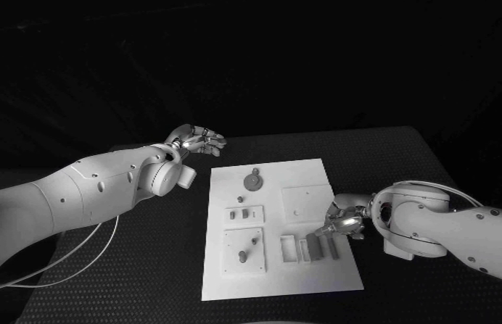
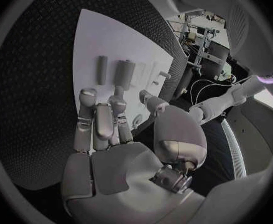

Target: Assemble the parts on the task board

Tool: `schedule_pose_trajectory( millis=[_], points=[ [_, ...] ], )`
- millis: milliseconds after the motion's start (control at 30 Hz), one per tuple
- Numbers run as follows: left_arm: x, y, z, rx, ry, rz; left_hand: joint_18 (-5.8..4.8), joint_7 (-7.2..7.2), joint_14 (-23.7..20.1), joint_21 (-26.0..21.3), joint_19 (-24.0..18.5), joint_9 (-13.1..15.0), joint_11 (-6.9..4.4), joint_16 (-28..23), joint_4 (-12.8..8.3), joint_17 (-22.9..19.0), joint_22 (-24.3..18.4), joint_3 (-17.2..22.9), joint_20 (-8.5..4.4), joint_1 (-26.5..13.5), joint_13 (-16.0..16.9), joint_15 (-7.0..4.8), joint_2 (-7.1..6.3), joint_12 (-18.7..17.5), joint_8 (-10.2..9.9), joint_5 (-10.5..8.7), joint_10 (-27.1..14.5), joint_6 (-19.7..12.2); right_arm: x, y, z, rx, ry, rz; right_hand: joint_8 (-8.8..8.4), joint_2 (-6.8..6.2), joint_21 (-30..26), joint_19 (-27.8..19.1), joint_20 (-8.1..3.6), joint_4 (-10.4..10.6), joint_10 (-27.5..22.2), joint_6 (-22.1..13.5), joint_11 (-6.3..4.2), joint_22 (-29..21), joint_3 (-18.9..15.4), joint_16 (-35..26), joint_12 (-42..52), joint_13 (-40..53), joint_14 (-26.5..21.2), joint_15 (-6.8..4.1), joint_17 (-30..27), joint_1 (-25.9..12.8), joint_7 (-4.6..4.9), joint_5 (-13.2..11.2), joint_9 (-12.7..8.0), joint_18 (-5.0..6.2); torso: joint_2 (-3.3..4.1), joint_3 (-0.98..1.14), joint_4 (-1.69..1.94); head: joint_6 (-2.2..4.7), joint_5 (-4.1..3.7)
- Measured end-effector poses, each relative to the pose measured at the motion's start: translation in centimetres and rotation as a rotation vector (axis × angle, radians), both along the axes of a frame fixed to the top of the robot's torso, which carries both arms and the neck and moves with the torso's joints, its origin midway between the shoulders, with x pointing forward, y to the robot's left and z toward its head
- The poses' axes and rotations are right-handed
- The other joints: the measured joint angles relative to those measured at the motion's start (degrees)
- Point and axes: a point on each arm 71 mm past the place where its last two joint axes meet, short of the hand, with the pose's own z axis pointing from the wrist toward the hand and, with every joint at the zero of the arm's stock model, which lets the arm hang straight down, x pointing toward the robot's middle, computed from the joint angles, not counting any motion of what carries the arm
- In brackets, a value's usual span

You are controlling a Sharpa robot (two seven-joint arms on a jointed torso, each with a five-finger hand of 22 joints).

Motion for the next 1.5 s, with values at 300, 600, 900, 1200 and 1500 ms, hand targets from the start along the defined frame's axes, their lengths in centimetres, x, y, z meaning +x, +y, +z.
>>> schedule_pose_trajectory(
  millis=[300,600,900,1200,1500],
  points=[
    [0.0,-0.3,0.0,-0.002,0.001,-0.005,0.00,0.00,0.0,0.0,0.0,-0.1,-0.06,0.0,0.2,0.1,-0.1,-0.2,0.00,-0.2,0.0,0.00,0.20,0.0,0.0,0.00,-0.1,0.0,-0.7,-0.2,-1.0,-0.029,0.036,-0.002,-0.37,0.01,0.3,-0.2,-0.18,-0.3,0.1,0.4,-0.07,0.0,0.3,0.2,0.0,-0.1,0.2,-0.21,0.0,-0.5,-0.04,0.0,0.1,0.06,0.04,0.02,0.08,-0.28,-0.32],
    [0.0,-0.5,0.0,-0.004,0.001,-0.011,0.00,0.00,0.0,0.0,0.0,0.0,-0.06,0.0,0.2,0.1,-0.1,-0.2,0.00,-0.2,0.0,0.00,0.20,0.0,0.0,0.00,-0.1,0.0,-0.6,0.3,-1.8,-0.023,0.044,-0.007,-1.00,-1.04,0.3,-0.2,-0.18,-0.6,0.1,0.4,-0.07,0.0,0.6,0.2,0.0,-0.1,0.2,-0.20,-0.4,-1.5,-0.05,0.0,0.1,0.07,0.04,0.01,0.09,-0.48,-0.34],
    [0.0,-0.6,0.0,-0.005,0.002,-0.013,0.00,0.20,0.0,0.0,0.0,0.0,-0.06,0.0,0.2,0.1,-0.1,-0.2,0.00,-0.4,0.0,0.00,-0.03,0.0,0.0,0.00,-0.1,-0.2,-0.6,1.2,-2.9,-0.017,0.056,-0.005,-1.81,-1.35,0.5,-0.2,-0.17,-0.7,0.1,0.4,-0.06,0.0,1.1,0.4,0.2,-0.1,0.2,-0.19,-0.4,-1.8,-0.08,0.0,0.3,0.07,0.03,-0.03,0.14,-0.70,-0.21],
    [0.0,-0.6,0.0,-0.005,0.002,-0.014,0.00,0.20,0.0,0.0,0.0,0.0,0.07,-0.1,0.2,0.2,-0.1,-0.2,0.00,-0.4,0.0,0.00,-0.03,0.0,0.0,0.00,-0.2,-0.2,-0.4,1.7,-3.9,-0.020,0.071,-0.009,-2.44,-1.36,0.5,-0.3,-0.29,-0.7,0.2,0.3,0.02,0.0,1.4,0.4,0.2,-0.1,0.2,-0.16,-0.7,-1.8,-0.11,0.0,0.0,0.07,0.03,-0.03,0.14,-0.97,-0.05],
    [0.0,-0.6,0.0,-0.006,0.003,-0.014,0.00,0.20,0.0,0.0,0.0,-0.1,0.16,-0.2,0.2,0.2,-0.1,-0.2,0.00,-0.4,-0.1,0.00,-0.03,0.0,0.0,0.00,-0.3,-0.2,-0.4,2.4,-4.2,-0.012,0.080,-0.002,-3.04,-1.58,0.8,-0.4,-0.37,-2.1,0.2,0.5,0.04,0.0,2.0,0.4,0.2,-0.1,0.0,0.19,-1.0,-2.0,0.16,0.0,0.0,0.07,0.02,-0.07,0.14,-1.23,0.12]
  ],
)
